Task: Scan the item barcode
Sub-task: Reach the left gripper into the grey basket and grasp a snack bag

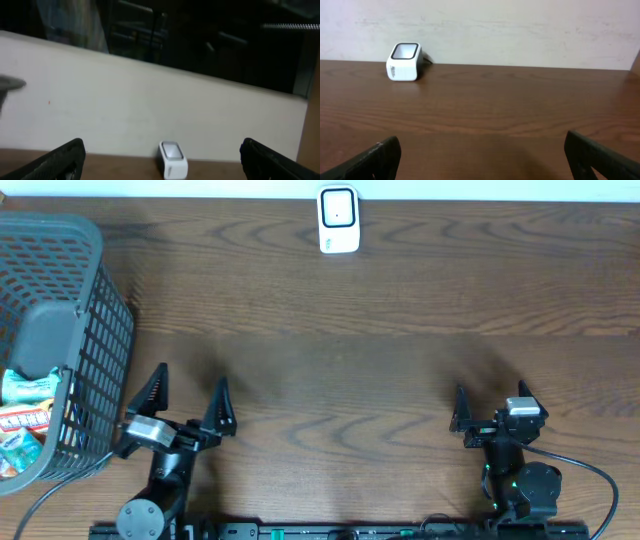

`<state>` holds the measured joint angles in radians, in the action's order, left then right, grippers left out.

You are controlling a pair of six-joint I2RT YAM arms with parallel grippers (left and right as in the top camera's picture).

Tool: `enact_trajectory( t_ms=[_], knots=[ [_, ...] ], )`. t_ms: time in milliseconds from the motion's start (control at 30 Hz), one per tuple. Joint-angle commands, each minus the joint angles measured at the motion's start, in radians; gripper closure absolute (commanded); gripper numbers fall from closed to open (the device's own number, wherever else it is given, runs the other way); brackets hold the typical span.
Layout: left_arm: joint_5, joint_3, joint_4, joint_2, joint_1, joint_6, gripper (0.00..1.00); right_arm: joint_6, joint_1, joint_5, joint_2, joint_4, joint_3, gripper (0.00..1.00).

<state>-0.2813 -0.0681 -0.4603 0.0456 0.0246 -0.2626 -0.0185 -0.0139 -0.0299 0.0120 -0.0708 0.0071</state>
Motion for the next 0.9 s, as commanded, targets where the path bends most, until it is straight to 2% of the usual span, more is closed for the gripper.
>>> enact_trajectory(
  t_ms=[0,33,100,133,167,233,300,367,433,467,567,633,700,833,867],
  knots=[
    [0.043,-0.227,0.016,0.111,0.003,0.051,0.02,0.006,0.007,0.001,-0.006,-0.004,-0.002,0.01],
    [0.043,-0.28,0.046,0.149,0.003,0.067,0.02,0.006,0.007,0.001,-0.006,-0.004,-0.002,0.01],
    [0.038,-0.486,0.248,0.292,0.003,0.107,0.02,0.006,0.007,0.001,-0.006,-0.004,-0.002,0.01],
    [0.016,-0.608,0.399,0.376,0.003,0.146,0.02,0.006,0.007,0.001,-0.006,-0.004,-0.002,0.01],
    [-0.058,-0.758,0.593,0.481,0.003,0.219,0.02,0.006,0.007,0.001,-0.006,-0.004,-0.002,0.01],
    [-0.253,-0.958,0.849,0.632,0.003,0.251,0.02,0.006,0.007,0.001,-0.006,-0.004,-0.002,0.01],
    [-0.305,-1.063,0.99,0.729,0.003,0.252,0.02,0.006,0.007,0.001,-0.006,-0.004,-0.002,0.01],
    [-0.293,-1.131,0.99,0.834,0.003,0.241,0.02,0.006,0.007,0.001,-0.006,-0.004,-0.002,0.01],
    [-0.234,-1.208,1.015,0.904,0.014,0.156,0.02,0.006,0.007,0.001,-0.006,-0.004,-0.002,0.01],
    [-0.137,-1.354,1.119,1.004,0.053,0.066,0.02,0.006,0.007,0.001,-0.006,-0.004,-0.002,0.01],
    [-0.007,-1.627,1.371,1.175,0.134,0.058,0.02,0.006,0.007,0.001,-0.006,-0.004,-0.002,0.01],
    [0.141,-1.923,1.635,1.366,0.233,0.06,0.02,0.006,0.007,0.001,-0.006,-0.004,-0.002,0.01],
    [0.139,-2.072,1.73,1.483,0.305,0.069,0.03,0.006,0.007,0.001,-0.006,-0.004,-0.002,0.01],
    [0.167,-2.108,1.72,1.575,0.396,0.056,0.03,0.006,0.007,0.001,-0.006,-0.004,-0.002,0.01],
    [0.187,-2.108,1.708,1.592,0.434,-0.006,0.03,0.006,0.007,0.001,-0.006,-0.004,-0.002,0.01]
  ],
)
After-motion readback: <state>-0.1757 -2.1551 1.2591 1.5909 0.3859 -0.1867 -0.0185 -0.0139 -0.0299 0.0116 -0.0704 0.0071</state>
